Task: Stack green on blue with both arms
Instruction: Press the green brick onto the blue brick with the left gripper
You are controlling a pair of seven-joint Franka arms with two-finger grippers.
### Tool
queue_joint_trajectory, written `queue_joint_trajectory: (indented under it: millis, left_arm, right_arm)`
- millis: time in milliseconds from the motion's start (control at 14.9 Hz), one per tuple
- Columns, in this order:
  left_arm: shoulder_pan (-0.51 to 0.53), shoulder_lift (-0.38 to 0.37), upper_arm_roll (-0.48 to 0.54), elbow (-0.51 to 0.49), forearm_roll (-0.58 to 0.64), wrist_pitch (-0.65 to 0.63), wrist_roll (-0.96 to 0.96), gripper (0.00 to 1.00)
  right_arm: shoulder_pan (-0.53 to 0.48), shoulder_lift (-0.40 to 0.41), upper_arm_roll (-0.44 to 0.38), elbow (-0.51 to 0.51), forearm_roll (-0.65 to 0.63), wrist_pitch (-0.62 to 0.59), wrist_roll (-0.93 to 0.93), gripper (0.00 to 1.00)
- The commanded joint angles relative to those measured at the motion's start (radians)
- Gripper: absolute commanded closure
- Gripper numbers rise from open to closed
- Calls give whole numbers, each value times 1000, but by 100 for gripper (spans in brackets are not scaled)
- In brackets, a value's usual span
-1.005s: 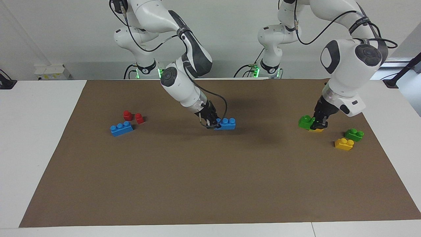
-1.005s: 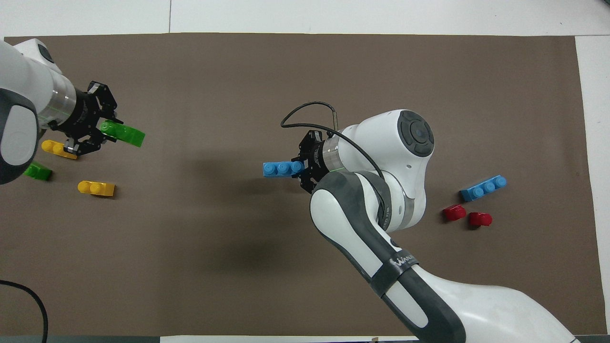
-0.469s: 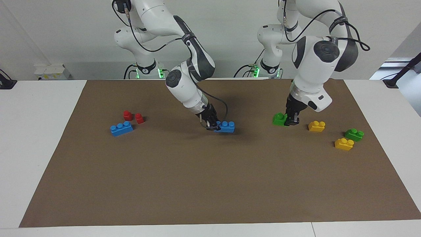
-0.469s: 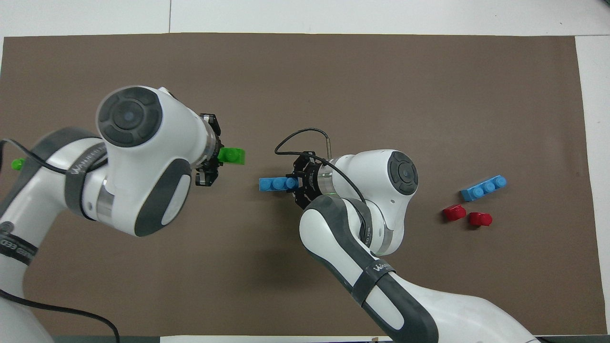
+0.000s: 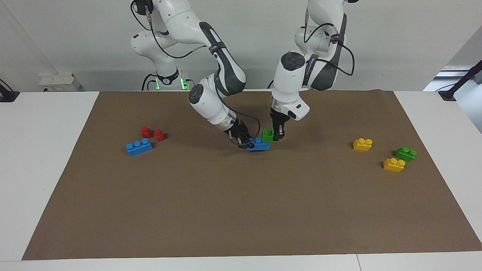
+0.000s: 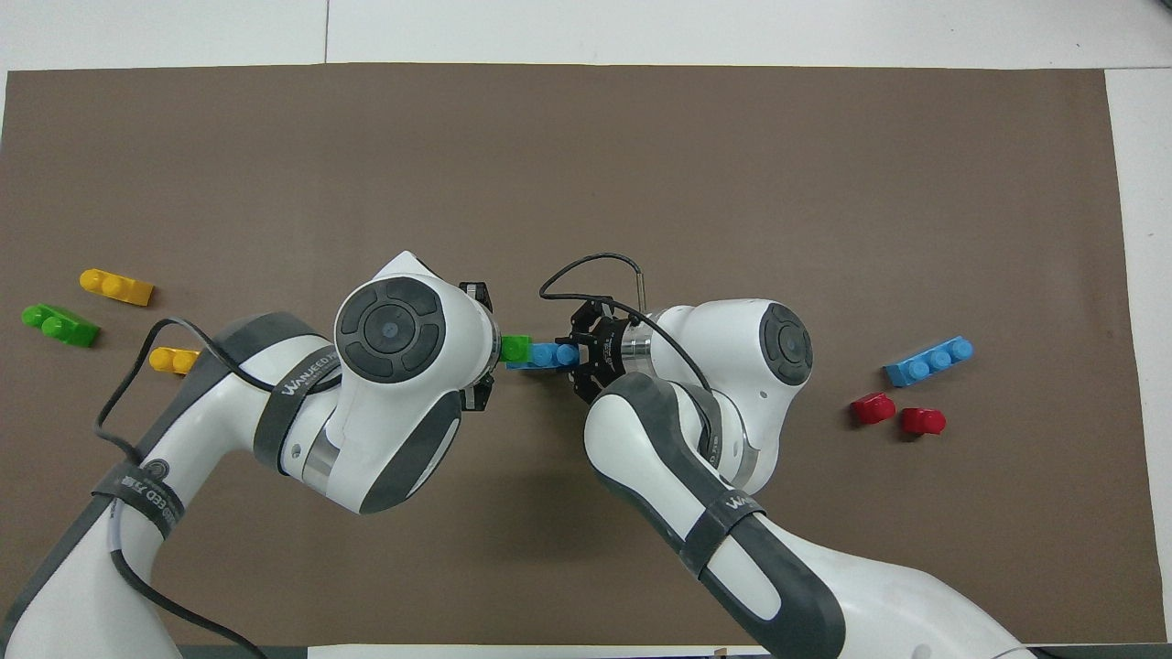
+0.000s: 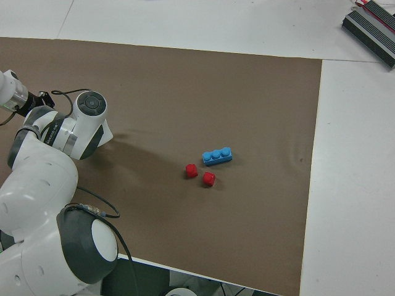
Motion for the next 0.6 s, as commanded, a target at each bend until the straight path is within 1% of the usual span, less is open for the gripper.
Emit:
queue_joint_trajectory:
  millis: [0, 201, 536]
  left_arm:
    - [-39, -34, 18, -68, 7, 55, -57, 100]
    - [-47, -31, 19, -71, 7, 87, -74, 100]
    - [-54, -20, 19, -73, 8, 110, -88, 100]
  right_arm:
    - [3, -14, 2, -36, 36, 32, -33, 100]
    - [10, 0, 2, -36, 36, 56, -33, 100]
    - [10, 11, 2, -36, 48, 64, -37, 100]
